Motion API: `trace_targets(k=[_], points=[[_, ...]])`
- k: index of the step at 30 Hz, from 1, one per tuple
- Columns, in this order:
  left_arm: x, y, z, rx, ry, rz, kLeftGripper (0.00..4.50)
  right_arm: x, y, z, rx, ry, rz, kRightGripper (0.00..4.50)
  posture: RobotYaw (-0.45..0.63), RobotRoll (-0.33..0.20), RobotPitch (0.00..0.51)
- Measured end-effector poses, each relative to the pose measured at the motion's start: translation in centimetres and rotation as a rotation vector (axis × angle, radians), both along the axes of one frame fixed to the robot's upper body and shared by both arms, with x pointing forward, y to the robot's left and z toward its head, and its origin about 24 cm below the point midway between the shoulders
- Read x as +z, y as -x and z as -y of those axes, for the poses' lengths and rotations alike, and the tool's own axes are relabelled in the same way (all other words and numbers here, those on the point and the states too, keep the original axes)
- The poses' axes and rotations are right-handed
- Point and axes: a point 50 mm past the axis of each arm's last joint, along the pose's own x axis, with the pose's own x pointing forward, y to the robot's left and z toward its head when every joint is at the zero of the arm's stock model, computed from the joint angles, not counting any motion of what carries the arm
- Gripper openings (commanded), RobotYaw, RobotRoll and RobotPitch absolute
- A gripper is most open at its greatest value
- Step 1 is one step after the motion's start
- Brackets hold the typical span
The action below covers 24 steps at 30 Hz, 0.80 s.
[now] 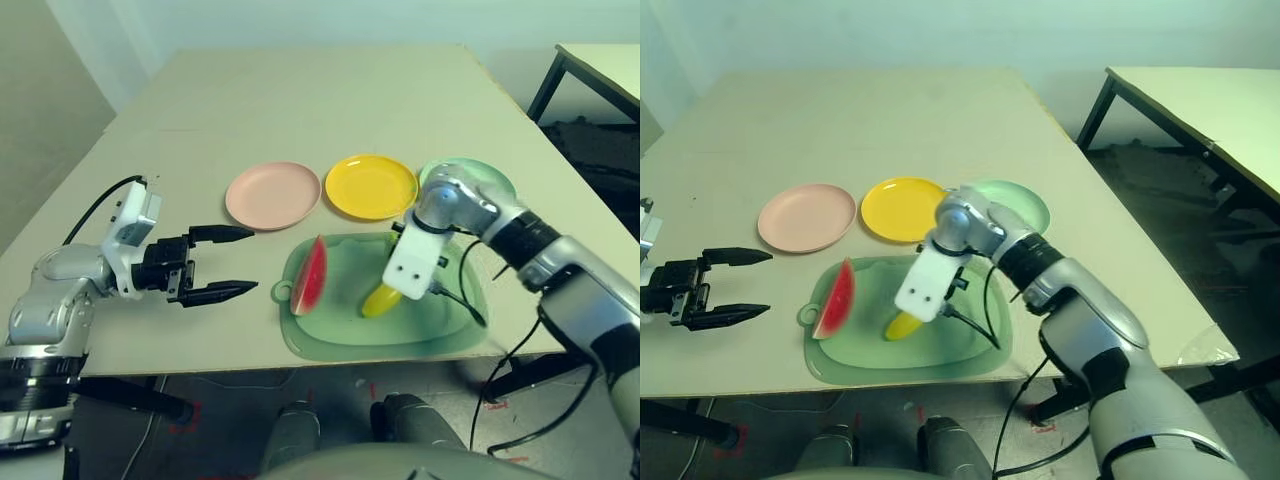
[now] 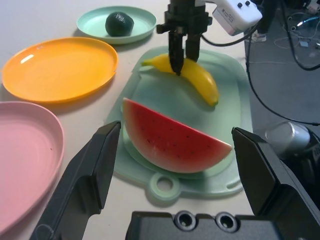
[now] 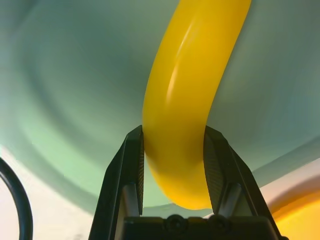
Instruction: Place the fruits into color-matched plates.
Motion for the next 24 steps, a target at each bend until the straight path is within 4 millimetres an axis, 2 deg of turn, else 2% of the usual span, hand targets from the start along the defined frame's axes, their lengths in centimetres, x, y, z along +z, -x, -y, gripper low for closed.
trace_targets(k=[3, 8, 13, 17, 24], points=[[-0.1, -0.2, -0.1, 0.015, 0.006, 0.005, 4.5, 0.7, -0.5, 0.1, -0.043, -0.026, -0.011, 1.68, -0.05, 0.0, 0.065], [-0.4, -1.3, -0.7, 0.13, 0.009, 0.025, 4.5, 3.0, -2.5, 0.3, -0.185, -0.103, -0.015, 1.68, -0.05, 0.0, 0.067], [-0.7, -2.5, -1.3, 0.266, 0.008, 0.049, 4.5, 4.8, -4.6, -0.6, -0.342, -0.214, -0.01, 1.68, -0.04, 0.0, 0.068], [-0.9, -2.6, -1.6, 0.324, -0.009, 0.047, 4.5, 5.9, -6.3, -1.9, -0.532, -0.403, 0.047, 1.68, -0.03, 0.0, 0.07], [-1.2, -2.3, -1.4, 0.338, -0.017, 0.037, 4.5, 4.7, -7.6, -3.2, -0.717, -0.489, 0.163, 1.68, -0.01, 0.0, 0.076]])
